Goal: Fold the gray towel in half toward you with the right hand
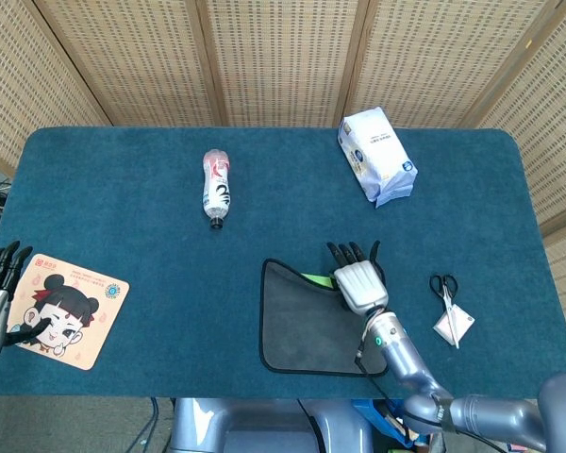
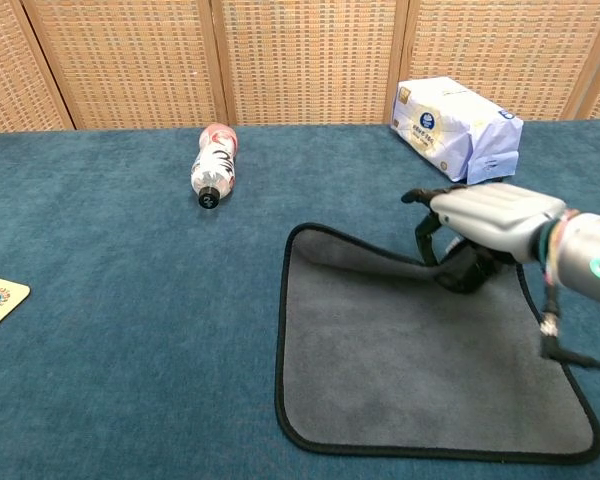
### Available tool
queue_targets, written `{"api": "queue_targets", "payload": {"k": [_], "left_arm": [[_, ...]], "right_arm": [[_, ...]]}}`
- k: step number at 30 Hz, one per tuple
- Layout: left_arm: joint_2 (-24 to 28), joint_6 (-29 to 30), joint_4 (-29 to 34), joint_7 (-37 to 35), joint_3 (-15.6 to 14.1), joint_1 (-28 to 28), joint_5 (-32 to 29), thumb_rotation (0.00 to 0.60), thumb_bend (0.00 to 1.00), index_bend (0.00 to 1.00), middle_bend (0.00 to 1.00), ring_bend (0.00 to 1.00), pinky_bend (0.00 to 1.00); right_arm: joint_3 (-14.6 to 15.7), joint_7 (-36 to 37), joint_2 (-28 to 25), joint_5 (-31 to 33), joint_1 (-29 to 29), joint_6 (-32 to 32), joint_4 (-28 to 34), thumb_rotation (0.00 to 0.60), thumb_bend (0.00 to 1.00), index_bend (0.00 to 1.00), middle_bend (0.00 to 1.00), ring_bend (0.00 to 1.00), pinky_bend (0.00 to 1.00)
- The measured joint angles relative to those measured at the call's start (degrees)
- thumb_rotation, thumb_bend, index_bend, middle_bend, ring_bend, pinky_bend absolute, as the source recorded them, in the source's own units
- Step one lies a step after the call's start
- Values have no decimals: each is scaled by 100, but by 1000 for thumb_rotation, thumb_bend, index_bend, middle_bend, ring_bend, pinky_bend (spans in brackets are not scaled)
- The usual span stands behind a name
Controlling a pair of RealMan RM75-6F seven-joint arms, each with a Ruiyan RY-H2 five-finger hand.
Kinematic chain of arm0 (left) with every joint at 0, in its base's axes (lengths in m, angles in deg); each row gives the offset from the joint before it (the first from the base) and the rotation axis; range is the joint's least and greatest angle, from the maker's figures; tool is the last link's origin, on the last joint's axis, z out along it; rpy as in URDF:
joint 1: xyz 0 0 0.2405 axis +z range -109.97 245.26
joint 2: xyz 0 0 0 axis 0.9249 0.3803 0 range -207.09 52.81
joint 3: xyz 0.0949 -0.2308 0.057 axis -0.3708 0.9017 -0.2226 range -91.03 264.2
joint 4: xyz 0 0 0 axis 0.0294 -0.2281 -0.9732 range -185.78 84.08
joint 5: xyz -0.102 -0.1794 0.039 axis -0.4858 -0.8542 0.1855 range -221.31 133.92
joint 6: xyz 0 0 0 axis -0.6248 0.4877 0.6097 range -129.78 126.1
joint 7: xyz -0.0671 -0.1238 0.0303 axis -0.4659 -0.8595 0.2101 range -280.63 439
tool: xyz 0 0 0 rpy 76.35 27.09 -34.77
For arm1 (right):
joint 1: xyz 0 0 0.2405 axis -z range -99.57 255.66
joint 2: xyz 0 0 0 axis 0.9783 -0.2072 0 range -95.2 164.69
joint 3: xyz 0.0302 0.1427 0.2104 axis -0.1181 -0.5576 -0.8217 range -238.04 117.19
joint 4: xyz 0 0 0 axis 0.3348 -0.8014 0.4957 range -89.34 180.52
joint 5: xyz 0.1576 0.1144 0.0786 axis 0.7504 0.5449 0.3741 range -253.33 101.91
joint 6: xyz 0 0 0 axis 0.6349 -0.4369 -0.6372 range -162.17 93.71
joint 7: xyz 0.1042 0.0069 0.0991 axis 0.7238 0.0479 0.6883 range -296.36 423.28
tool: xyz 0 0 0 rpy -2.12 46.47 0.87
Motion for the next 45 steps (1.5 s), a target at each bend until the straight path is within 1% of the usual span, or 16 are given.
{"api": "queue_targets", "payload": {"k": [6, 12, 18, 30, 45], "left_arm": [[49, 156, 40, -86, -75, 82, 239, 600, 165, 0, 0, 0, 0], [80, 261, 53, -144, -123, 138, 407, 600, 165, 0, 0, 0, 0], [93, 299, 59, -173, -145, 164, 474, 600, 165, 0, 0, 0, 0], [118, 330, 54, -232, -143, 190, 513, 600, 165, 0, 0, 0, 0], [102, 313, 53, -192, -131, 193, 502, 600, 166, 0, 0, 0, 0]], "right_arm": [[413, 133, -136, -495, 354, -254, 322, 600, 530, 580, 0, 0, 0], [708, 183, -185, -833, 579, -366, 416, 600, 530, 580, 0, 0, 0], [923, 233, -172, -1147, 819, -491, 440, 600, 530, 580, 0, 0, 0], [1136, 323, -162, -1547, 1159, -596, 493, 600, 533, 580, 0, 0, 0], [1294, 266, -325, -1927, 1329, -402, 575, 600, 536, 580, 0, 0, 0]]}}
